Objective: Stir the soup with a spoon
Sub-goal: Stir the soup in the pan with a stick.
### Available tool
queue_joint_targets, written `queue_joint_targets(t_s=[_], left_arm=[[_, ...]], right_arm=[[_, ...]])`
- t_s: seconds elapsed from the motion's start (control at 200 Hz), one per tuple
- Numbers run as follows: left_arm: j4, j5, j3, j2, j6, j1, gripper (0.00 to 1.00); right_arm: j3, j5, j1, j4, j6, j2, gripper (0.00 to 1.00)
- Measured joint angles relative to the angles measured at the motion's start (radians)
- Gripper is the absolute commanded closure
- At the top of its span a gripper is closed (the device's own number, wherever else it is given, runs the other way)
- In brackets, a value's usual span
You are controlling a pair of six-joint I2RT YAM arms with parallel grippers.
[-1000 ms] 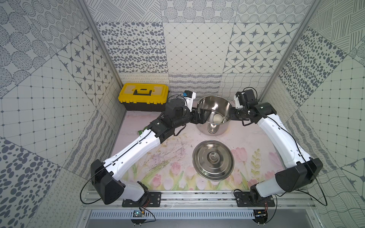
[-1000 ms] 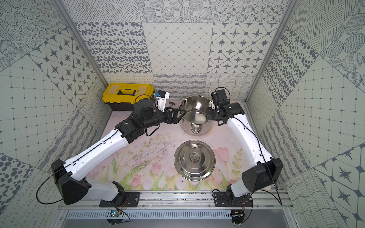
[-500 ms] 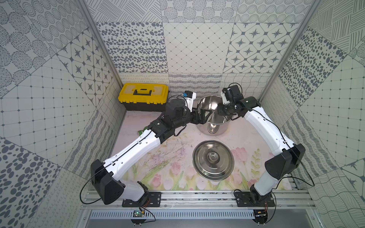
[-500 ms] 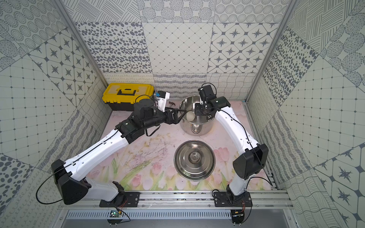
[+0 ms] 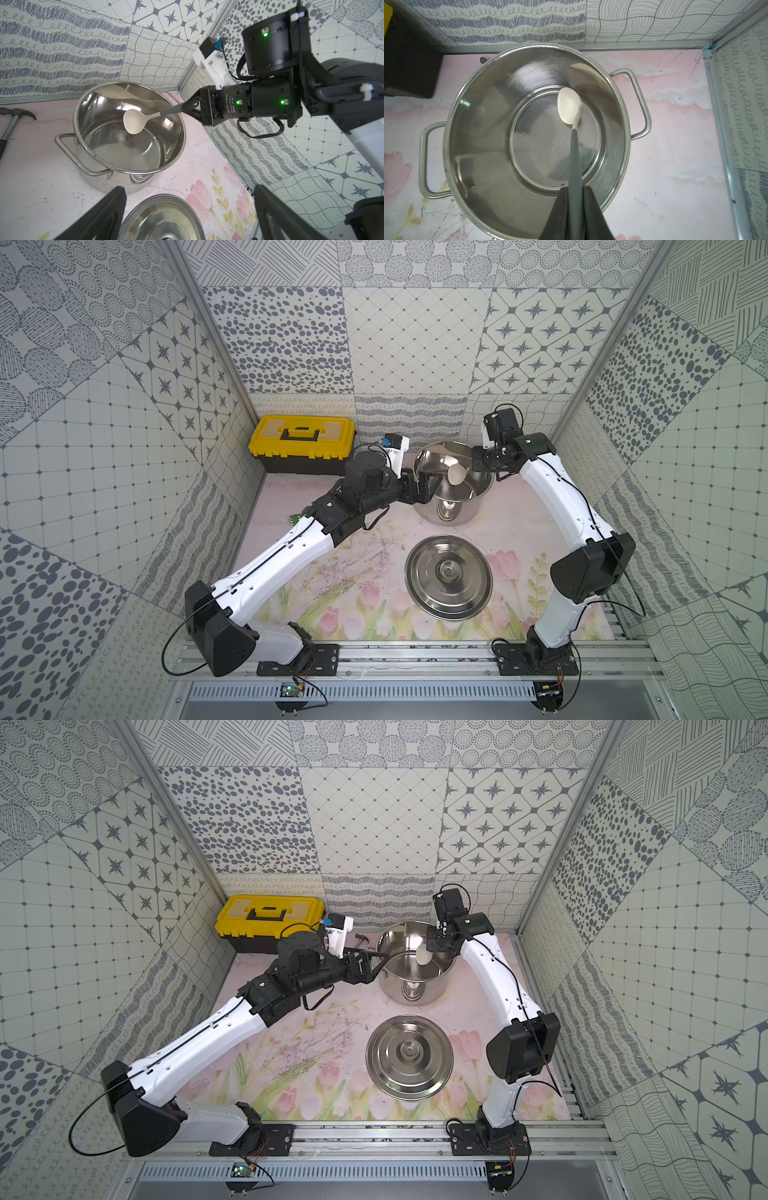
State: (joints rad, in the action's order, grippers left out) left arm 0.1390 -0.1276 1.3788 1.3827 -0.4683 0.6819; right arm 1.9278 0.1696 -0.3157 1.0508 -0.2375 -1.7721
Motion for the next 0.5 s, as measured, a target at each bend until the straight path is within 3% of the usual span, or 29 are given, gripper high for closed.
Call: queue_joint_targets(t_s=[0.5], left_arm=[[-0.023, 0.007, 0.000, 0.004, 0.010, 0.000, 0.00]], right_arm=[[-0.238, -0.013, -0.071, 0.019, -0.020, 0.229, 1.00]])
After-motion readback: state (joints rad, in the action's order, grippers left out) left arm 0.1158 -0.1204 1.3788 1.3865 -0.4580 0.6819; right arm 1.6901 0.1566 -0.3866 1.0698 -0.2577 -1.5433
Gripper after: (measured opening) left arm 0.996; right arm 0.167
